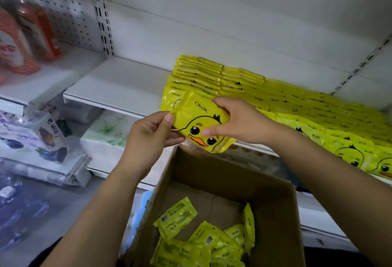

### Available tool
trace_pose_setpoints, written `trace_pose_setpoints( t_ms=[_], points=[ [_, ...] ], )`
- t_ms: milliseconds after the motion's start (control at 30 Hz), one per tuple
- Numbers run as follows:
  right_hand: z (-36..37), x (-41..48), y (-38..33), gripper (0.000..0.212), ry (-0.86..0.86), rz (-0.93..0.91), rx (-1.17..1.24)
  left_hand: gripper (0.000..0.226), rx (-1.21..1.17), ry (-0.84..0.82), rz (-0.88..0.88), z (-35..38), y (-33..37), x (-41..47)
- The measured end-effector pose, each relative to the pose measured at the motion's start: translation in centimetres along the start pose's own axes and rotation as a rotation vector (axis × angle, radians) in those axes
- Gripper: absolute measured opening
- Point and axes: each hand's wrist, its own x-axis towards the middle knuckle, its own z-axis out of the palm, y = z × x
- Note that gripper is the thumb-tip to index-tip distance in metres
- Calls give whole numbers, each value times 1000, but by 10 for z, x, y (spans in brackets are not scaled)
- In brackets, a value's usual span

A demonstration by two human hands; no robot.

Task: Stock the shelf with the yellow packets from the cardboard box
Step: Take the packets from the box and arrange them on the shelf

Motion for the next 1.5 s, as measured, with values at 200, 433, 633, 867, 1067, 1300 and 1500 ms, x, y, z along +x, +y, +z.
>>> trace_pose_setpoints(
  t_ms=[200, 433, 633, 867, 1067, 1300, 1500],
  points=[
    [3, 65, -37, 72, -11, -7, -111, 24, -109, 202, 76, -37, 8, 31],
    [7, 163, -84, 41, -12, 49, 139, 34, 495, 540, 50, -94, -21, 62],
    [14, 280, -81, 41, 152, -25, -122, 58, 917, 420, 37, -119, -55, 79],
    [33, 366, -39, 55, 256, -117, -408, 72, 992, 341, 10, -121, -66, 93],
    [41, 392, -1, 54, 204, -113, -525, 72, 939, 415, 26, -115, -68, 104],
    [44, 385, 2, 58, 306, -206, -787, 65, 938, 498, -8, -102, -70, 114],
    [42, 381, 0, 57, 322, -171, -908, 61, 968, 517, -2, -99, -75, 115]
  ],
)
